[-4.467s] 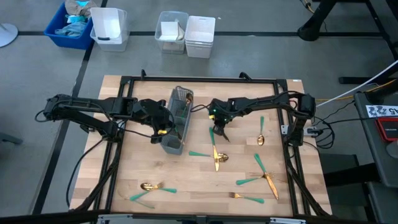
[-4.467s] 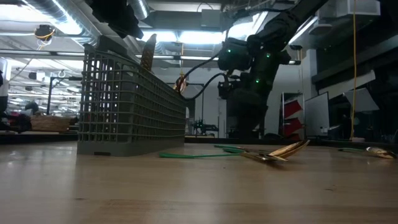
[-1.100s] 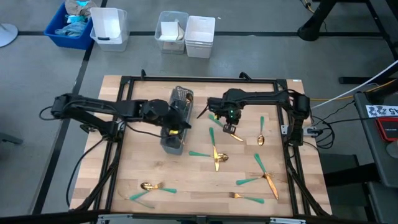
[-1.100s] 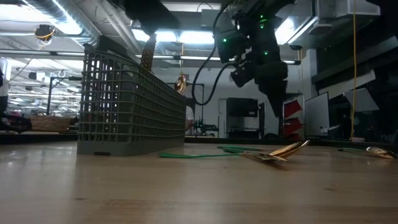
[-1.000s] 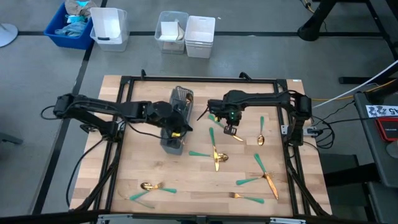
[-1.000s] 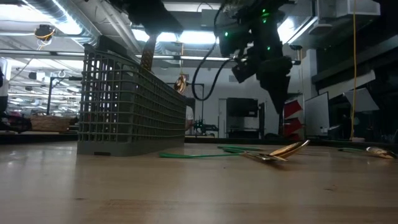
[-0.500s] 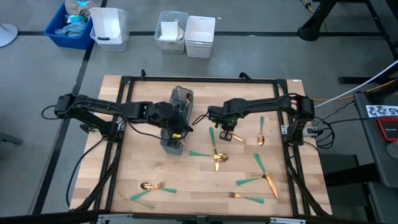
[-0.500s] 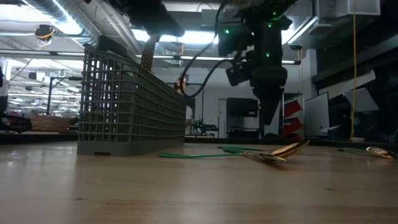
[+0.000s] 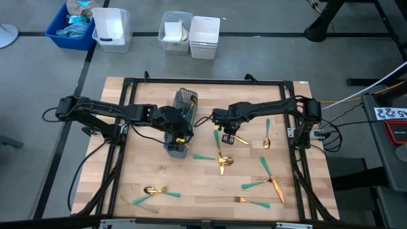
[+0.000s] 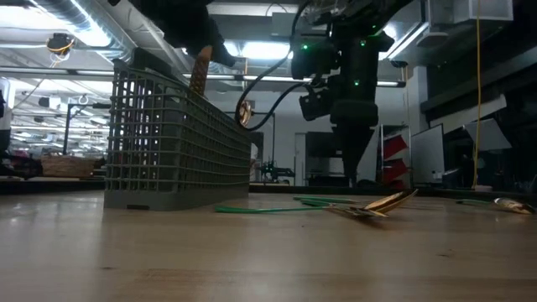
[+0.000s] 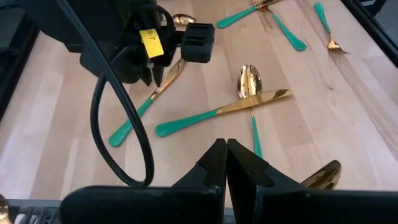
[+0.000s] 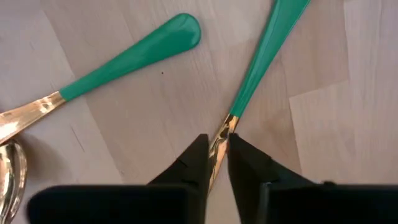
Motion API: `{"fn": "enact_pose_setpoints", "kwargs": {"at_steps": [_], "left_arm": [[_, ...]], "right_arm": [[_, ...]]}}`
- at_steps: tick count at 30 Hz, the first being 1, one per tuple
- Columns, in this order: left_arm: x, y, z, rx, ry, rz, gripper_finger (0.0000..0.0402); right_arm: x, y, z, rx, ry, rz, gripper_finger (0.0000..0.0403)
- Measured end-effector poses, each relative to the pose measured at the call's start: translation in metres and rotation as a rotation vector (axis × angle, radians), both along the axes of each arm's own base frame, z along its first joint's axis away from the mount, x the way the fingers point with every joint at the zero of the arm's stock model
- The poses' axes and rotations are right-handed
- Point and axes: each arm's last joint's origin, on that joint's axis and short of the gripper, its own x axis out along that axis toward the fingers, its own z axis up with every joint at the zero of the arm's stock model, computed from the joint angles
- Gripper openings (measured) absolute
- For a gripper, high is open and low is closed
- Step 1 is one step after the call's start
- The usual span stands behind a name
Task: Sort silverware
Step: Put the green table knife into the gray silverware rack
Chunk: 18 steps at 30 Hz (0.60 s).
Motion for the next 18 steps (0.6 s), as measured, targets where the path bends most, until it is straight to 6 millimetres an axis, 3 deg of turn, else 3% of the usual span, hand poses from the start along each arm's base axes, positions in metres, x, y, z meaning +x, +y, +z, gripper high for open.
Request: {"fn": "enact_pose_setpoints", "kwargs": {"at_steps": [7, 18], "left_arm": [[-0.001, 0.0, -0.001, 0.0, 0.01, 0.0, 0.0004], [-0.001, 0.0, -0.002, -0.002, 0.018, 0.0, 0.0004]], "right_arm": [[0.001, -0.003, -0.004, 0.006, 0.01, -0.035, 0.0136], [-0.003, -0.017, -0.031, -0.019, 0.033, -0.079, 0.0115]]}}
